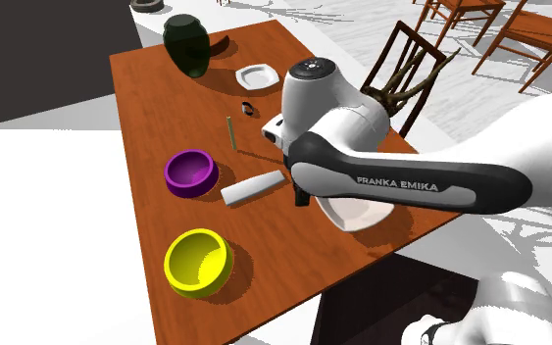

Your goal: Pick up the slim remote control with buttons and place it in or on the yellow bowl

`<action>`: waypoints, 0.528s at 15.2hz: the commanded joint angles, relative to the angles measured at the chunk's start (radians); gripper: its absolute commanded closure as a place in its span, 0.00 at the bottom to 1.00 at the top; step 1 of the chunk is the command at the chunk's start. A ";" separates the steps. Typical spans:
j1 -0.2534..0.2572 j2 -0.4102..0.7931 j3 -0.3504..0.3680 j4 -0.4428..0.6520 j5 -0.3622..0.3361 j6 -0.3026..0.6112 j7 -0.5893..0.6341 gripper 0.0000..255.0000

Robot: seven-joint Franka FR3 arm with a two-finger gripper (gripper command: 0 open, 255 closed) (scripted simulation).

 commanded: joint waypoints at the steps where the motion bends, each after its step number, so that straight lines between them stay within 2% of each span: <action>1: 0.009 0.089 -0.025 0.046 0.046 0.035 -0.093 0.00; 5: 0.000 0.272 -0.044 0.162 0.160 0.076 -0.276 0.00; 8: -0.032 0.407 -0.027 0.264 0.243 0.086 -0.401 0.00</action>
